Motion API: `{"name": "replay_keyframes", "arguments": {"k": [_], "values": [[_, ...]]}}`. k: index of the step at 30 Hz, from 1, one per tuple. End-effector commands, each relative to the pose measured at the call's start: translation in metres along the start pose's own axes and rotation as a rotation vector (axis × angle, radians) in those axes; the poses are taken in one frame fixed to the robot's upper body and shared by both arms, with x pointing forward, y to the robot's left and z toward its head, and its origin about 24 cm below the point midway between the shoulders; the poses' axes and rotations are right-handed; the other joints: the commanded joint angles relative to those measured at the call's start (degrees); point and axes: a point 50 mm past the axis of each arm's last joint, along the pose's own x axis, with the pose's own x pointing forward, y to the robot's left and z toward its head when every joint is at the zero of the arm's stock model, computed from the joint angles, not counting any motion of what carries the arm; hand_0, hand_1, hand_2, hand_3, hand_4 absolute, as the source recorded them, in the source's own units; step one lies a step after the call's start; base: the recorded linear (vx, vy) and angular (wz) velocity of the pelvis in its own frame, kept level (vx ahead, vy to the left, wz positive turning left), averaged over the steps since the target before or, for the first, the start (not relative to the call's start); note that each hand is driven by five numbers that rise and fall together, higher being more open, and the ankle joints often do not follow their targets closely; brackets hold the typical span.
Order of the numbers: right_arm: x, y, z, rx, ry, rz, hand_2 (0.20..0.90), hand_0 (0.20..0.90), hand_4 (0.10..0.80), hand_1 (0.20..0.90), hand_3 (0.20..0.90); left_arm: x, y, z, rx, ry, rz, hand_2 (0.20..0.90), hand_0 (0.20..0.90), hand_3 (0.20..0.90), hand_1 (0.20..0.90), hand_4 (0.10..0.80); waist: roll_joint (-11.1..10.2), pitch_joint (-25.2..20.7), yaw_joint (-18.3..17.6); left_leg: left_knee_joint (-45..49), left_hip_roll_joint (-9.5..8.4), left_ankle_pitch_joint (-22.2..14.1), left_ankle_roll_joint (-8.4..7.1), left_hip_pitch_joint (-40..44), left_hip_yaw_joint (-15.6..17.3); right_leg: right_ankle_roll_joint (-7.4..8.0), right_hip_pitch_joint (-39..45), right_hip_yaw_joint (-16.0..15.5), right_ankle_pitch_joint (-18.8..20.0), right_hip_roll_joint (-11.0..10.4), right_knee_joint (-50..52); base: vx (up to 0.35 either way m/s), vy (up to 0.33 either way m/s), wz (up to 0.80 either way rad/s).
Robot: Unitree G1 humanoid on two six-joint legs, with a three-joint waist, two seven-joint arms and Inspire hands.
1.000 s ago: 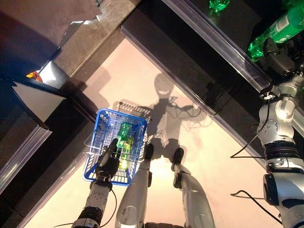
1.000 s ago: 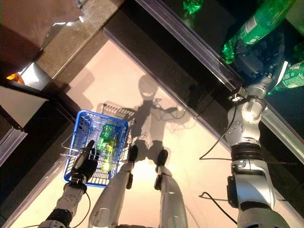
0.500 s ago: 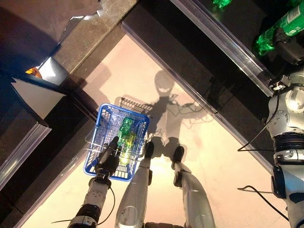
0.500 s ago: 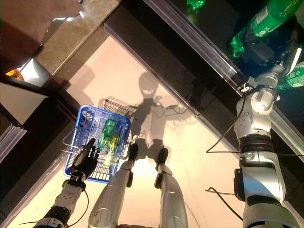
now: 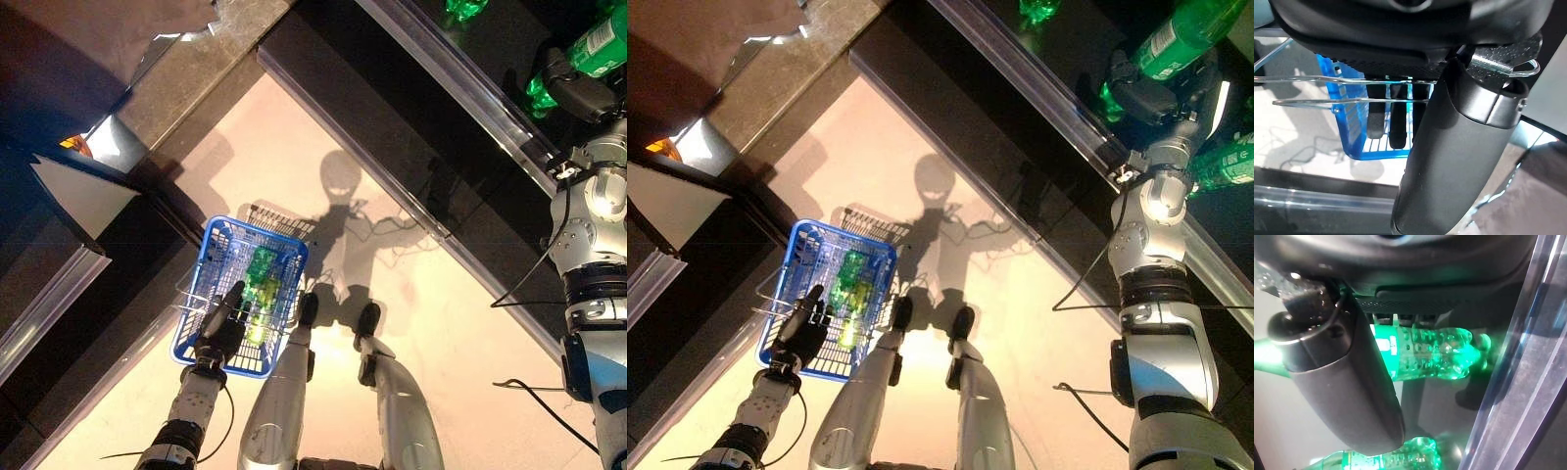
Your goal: Pick up the drink and place into the basket.
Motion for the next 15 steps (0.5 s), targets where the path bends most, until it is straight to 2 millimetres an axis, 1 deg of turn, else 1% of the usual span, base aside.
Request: {"name": "replay_keyframes", "arguments": {"k": [1, 2, 5, 9, 11, 12, 13, 15], "values": [[0.022, 0.018, 0.087, -0.08, -0.29, 0.114, 0.9, 0.9, 0.8, 0.9, 0.9, -0.005, -0.027, 0.06, 0.069, -0.192, -0.25, 0.3, 0.3, 0.2, 0.3, 0.1, 1.19, -1.01, 0.98, 3.84, -2.42, -3.14, 1.8, -0.28, -0.29, 0.49, 1.29, 0.09, -2.25, 0.51, 4.42, 0.039, 0.007, 0.0], [0.023, 0.017, 0.087, -0.081, -0.285, 0.116, 0.9, 0.9, 0.8, 0.9, 0.9, -0.005, -0.026, 0.059, 0.068, -0.191, -0.249, 0.3, 0.3, 0.2, 0.3, 0.1, 1.22, -1.01, 1.02, 3.88, -2.4, -3.58, 1.79, 0.03, -0.32, 0.56, 1.55, 0.16, -2.66, 0.52, 4.56, 0.034, 0.004, 0.0], [0.026, 0.019, 0.088, -0.098, -0.276, 0.121, 0.9, 0.9, 0.8, 0.9, 0.9, -0.005, -0.026, 0.059, 0.07, -0.188, -0.254, 0.3, 0.3, 0.2, 0.3, 0.1, 1.25, -1.01, 1.24, 3.74, -2.42, -3.42, 1.76, -0.04, -0.48, 0.53, 1.47, 0.14, -2.64, 0.51, 4.61, 0.01, 0.001, 0.0], [0.029, 0.017, 0.091, -0.117, -0.267, 0.098, 0.9, 0.9, 0.8, 0.9, 0.9, -0.005, -0.026, 0.06, 0.072, -0.185, -0.256, 0.3, 0.3, 0.2, 0.3, 0.1, 1.36, -1.01, 1.51, 3.6, -2.38, -3.32, 1.71, -0.07, -0.66, 0.47, 1.47, -0.04, -2.69, 0.4, 4.62, 0.0, 0.0, 0.0], [0.031, 0.016, 0.092, -0.117, -0.262, 0.082, 0.735, 0.735, 0.608, 0.735, 0.708, -0.005, -0.026, 0.06, 0.072, -0.184, -0.255, 0.3, 0.3, 0.2, 0.3, 0.1, 1.36, -1.01, 1.63, 3.62, -2.43, -3.34, 1.71, -0.07, -0.81, 0.42, 1.45, -0.04, -2.7, 0.45, 4.7, 0.0, 0.0, 0.0], [0.032, 0.015, 0.093, -0.118, -0.259, 0.072, 0.411, 0.411, 0.229, 0.411, 0.329, -0.005, -0.026, 0.061, 0.071, -0.183, -0.253, 0.3, 0.3, 0.2, 0.3, 0.1, 1.35, -1.01, 1.7, 3.61, -2.47, -3.33, 1.72, -0.1, -0.89, 0.41, 1.44, -0.04, -2.67, 0.48, 4.65, 0.0, 0.0, 0.0], [0.033, 0.015, 0.094, -0.11, -0.26, 0.063, 0.3, 0.3, 0.1, 0.3, 0.2, -0.005, -0.026, 0.06, 0.07, -0.183, -0.252, 0.3, 0.3, 0.2, 0.3, 0.1, 1.35, -1.01, 1.76, 3.49, -2.49, -3.27, 1.74, -0.1, -0.94, 0.4, 1.38, 0.0, -2.62, 0.52, 4.62, 0.0, 0.0, 0.0], [0.034, 0.016, 0.096, -0.11, -0.271, 0.052, 0.3, 0.3, 0.1, 0.3, 0.2, -0.006, -0.025, 0.06, 0.067, -0.183, -0.252, 0.3, 0.3, 0.2, 0.3, 0.1, 1.37, -1.01, 1.82, 3.31, -2.52, -3.14, 1.75, -0.23, -1.0, 0.41, 1.19, -0.03, -2.53, 0.56, 4.58, 0.0, 0.0, 0.0]]}}
